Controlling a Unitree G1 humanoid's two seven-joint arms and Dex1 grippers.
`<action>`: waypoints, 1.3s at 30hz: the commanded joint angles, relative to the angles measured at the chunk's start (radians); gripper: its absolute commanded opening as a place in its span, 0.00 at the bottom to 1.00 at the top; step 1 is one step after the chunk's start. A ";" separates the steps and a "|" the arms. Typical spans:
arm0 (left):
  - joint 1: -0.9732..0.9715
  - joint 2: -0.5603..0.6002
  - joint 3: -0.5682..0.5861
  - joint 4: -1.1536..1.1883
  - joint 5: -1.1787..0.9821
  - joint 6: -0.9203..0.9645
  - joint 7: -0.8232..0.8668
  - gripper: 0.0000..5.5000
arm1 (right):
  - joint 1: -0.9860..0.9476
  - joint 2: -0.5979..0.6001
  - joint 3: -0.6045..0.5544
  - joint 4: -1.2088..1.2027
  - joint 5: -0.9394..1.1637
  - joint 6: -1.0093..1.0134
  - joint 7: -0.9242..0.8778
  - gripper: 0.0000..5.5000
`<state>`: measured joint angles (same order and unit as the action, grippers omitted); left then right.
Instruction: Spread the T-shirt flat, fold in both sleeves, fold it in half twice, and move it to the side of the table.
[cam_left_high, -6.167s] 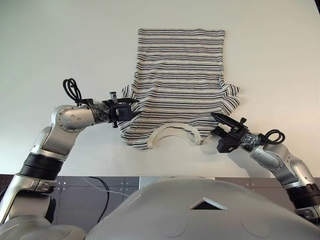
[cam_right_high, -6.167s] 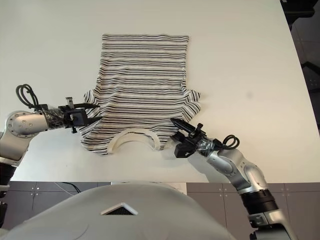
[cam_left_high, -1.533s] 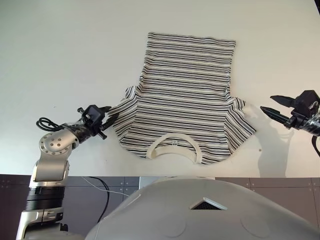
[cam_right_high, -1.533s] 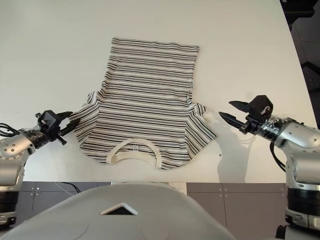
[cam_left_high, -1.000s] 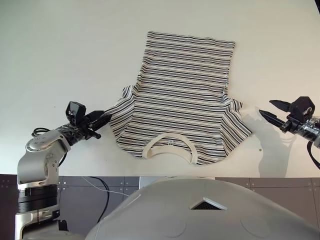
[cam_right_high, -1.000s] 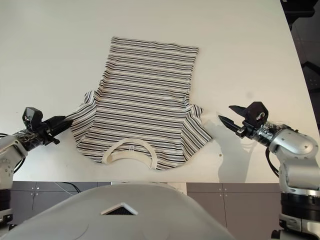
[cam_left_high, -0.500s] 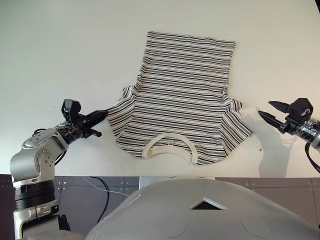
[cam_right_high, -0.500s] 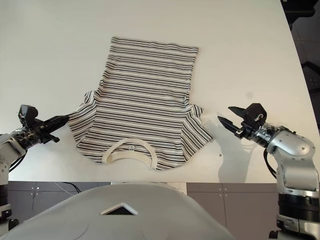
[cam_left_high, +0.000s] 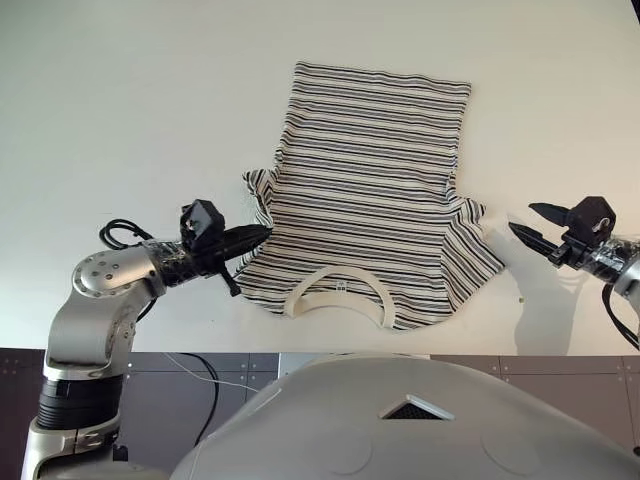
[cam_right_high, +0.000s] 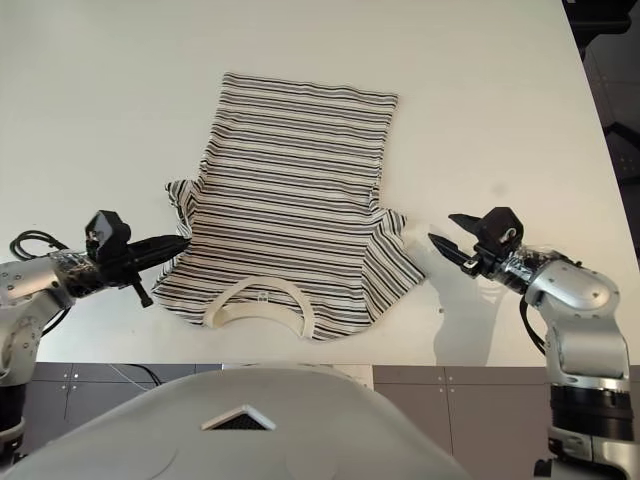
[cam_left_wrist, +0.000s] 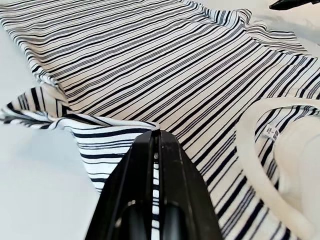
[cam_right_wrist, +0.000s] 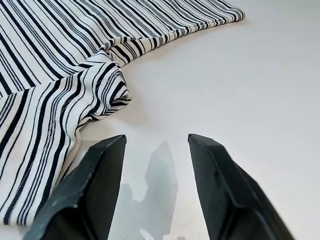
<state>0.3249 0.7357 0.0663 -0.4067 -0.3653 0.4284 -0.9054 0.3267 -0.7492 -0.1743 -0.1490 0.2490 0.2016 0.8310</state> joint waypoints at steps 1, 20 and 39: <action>-0.034 0.024 -0.049 -0.028 0.071 -0.059 0.002 0.02 | -0.015 0.011 0.014 -0.011 -0.008 0.006 -0.008 0.42; -0.029 0.064 -0.205 0.049 0.262 -0.280 -0.024 0.15 | -0.037 0.023 0.030 0.010 -0.015 0.010 -0.022 0.42; 0.118 0.083 -0.099 0.348 0.316 -0.627 -0.019 0.15 | 0.159 0.023 0.041 -0.206 0.120 0.096 0.087 0.42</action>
<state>0.4456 0.8138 -0.0113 -0.1173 -0.0931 -0.2035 -0.9247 0.4934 -0.7281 -0.1668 -0.3556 0.3956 0.3030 0.9189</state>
